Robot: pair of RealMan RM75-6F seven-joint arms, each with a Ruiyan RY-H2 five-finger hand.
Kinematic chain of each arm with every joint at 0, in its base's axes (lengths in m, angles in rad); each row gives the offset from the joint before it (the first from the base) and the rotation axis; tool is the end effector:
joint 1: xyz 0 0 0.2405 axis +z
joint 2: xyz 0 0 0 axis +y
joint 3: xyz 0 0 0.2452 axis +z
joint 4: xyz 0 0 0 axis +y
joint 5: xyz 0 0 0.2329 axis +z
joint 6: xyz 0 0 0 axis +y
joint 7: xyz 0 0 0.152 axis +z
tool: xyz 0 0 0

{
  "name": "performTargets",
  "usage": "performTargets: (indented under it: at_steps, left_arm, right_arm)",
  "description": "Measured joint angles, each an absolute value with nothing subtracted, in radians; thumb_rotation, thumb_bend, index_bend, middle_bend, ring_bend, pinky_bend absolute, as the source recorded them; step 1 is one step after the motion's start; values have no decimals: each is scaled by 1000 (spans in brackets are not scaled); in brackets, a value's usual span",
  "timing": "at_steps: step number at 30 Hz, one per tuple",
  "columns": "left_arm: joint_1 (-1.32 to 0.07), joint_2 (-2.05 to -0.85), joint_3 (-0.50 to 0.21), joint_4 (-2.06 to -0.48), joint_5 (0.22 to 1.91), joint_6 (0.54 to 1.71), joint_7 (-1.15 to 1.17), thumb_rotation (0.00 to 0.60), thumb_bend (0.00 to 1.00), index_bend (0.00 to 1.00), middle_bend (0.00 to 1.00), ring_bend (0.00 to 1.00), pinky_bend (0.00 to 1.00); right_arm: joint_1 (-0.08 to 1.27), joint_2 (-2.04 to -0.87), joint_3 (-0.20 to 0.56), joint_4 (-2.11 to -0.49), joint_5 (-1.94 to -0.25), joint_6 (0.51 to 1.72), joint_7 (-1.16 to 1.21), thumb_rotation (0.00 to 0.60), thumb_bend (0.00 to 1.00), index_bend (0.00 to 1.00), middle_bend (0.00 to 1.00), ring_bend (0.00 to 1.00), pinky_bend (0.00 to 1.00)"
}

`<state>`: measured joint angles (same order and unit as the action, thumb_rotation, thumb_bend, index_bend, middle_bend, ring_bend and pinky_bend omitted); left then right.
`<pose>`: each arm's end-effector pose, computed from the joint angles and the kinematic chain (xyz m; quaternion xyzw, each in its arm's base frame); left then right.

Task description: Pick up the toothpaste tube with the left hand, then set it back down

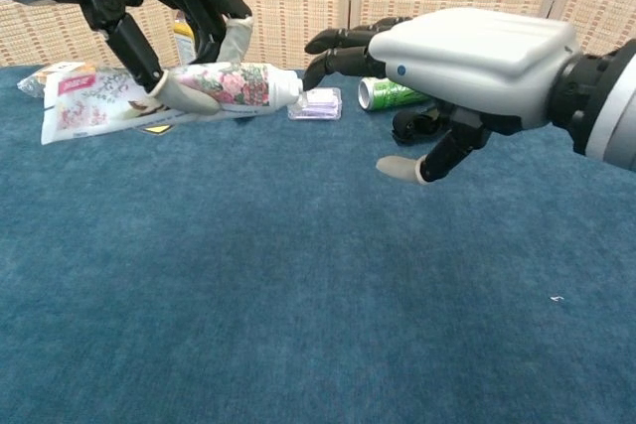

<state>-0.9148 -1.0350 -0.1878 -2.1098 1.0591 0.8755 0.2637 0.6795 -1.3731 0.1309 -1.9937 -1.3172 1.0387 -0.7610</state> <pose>-0.0297 0.2982 0.0563 -0.7961 -0.3574 -0.4036 0.2749 -0.0519 -0.2532 -0.0022 0.8209 -0.2046 0.3972 0.3557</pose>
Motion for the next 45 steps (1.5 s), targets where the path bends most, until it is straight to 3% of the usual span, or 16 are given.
performTargets:
  at_steps: [11,27,38,41,45]
  left_arm:
    - [-916,-1027,-177,-2087,1067,864,268,600,362,578,691,477,315]
    - [-895,-1085,-91,-1883,1088,861,342,600,360,536,620,436,314]
    - [-859,-1159,-34,-1700,1093,890,448,600,361,541,619,435,312]
    - [-853,-1171,-24,-1668,1087,894,470,600,359,476,605,420,312]
    - [-841,-1196,-9,-1627,1056,900,518,600,358,292,505,348,311]
  right_arm:
    - [676,-1348,114,-2018,-1338,1060,-728,600,268,164,0,0,0]
    - [517,-1057,52,-2083,-1579,1262,-510,600,268,165,0,0,0]
    - [435,-983,31,-2045,-1669,1343,-429,600,268,164,0,0,0]
    - [423,-975,31,-2035,-1673,1348,-417,600,268,164,0,0,0]
    - [406,-966,34,-2027,-1674,1360,-401,600,268,164,0,0,0]
